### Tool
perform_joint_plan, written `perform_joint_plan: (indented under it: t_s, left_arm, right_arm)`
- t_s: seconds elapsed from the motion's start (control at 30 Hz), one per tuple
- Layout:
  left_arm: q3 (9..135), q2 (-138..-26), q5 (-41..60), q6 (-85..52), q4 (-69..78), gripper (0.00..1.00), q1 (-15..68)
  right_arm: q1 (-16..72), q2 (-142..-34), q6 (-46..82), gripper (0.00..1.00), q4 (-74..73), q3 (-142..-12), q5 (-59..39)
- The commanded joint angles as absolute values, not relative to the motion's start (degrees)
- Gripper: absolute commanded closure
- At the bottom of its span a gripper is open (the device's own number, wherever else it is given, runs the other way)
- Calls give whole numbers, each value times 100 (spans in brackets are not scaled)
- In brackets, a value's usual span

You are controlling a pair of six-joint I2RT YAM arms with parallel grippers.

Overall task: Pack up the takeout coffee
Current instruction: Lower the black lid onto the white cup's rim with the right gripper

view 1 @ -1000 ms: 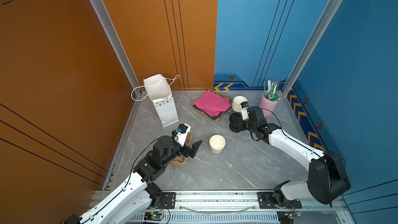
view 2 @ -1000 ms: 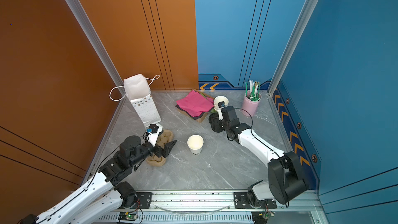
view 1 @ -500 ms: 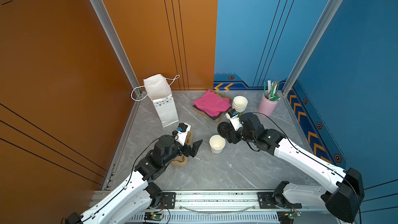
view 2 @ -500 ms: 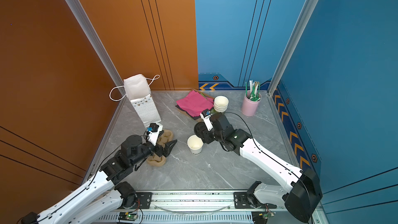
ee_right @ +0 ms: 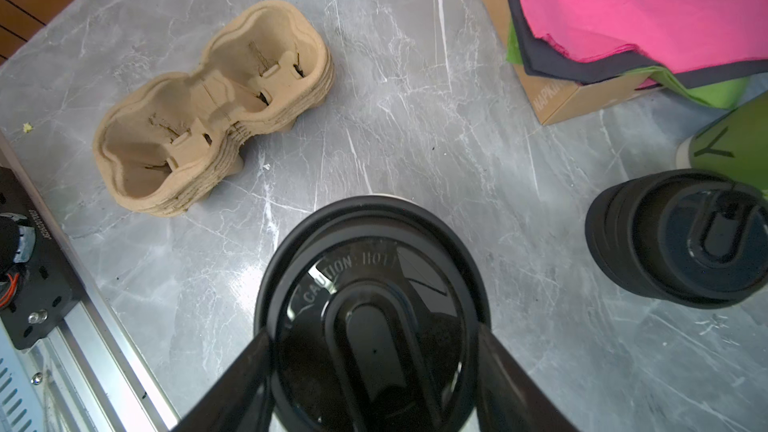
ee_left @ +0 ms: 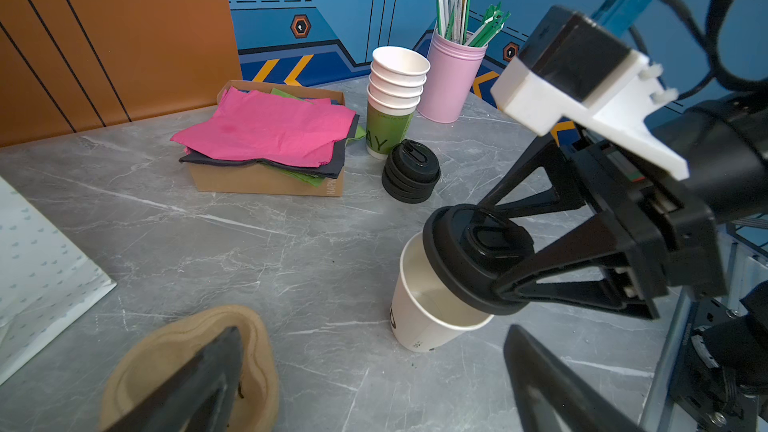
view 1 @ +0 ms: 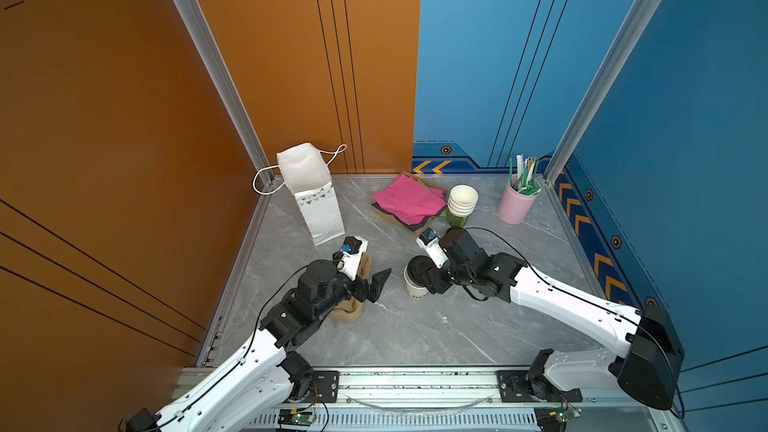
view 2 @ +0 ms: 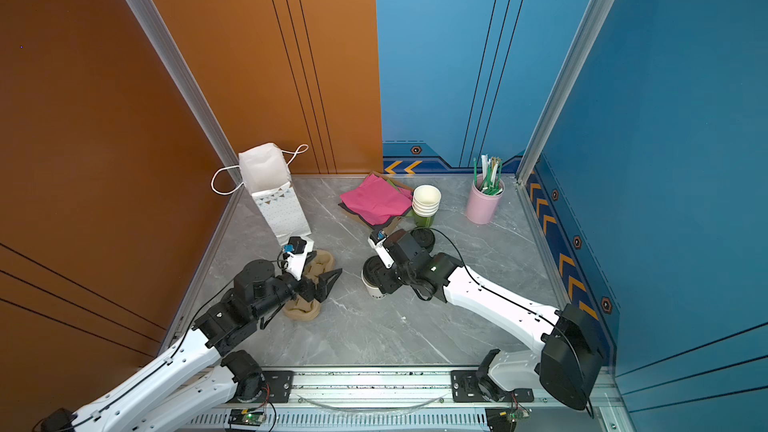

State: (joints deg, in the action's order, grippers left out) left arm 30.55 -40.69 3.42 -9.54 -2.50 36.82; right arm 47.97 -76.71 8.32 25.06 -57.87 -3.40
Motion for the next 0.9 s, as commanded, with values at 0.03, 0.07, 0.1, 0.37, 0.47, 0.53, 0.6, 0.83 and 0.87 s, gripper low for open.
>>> perform_joint_plan:
  t_s: [0.03,0.07,0.1,0.37,0.47,0.53,0.6,0.83,0.87]
  left_arm:
    - [3208,-4078,290,-1039,-147,2,3738]
    - [3207,-4087,297,-1046,-146,2,3735]
    - [3206,-4100,291,-1046,-141,2,3736]
    - [3208,-4112,282,-1046,-146,2,3735]
    - [3209,-4113,274,-1046,-147,2,3738]
    - [3209,-4118,275,-1046,-143,2,3735]
    - [3208,-4122,275,-1050,-141,2,3735]
    - [3208,-4153,280,-1037,-141,2,3735]
    - [3208,-4153,279,-1037,-145,2,3729]
  right_arm:
    - [4858,-7793,729,39,2575,-5941,-164]
    - [4860,-7818,713,39,2575,-5941,-135]
    - [4863,-7838,713,39,2569,-5949,-103]
    - [4894,-8039,688,39,2541,-6048,-86]
    - [4912,-8107,674,39,2540,-6089,-70]
    - [4923,-8157,651,39,2541,-6115,-53]
    - [4945,-8200,637,39,2561,-6139,-30]
    - [5006,-8319,595,39,2659,-6159,112]
    - [5005,-8343,587,39,2680,-6157,123]
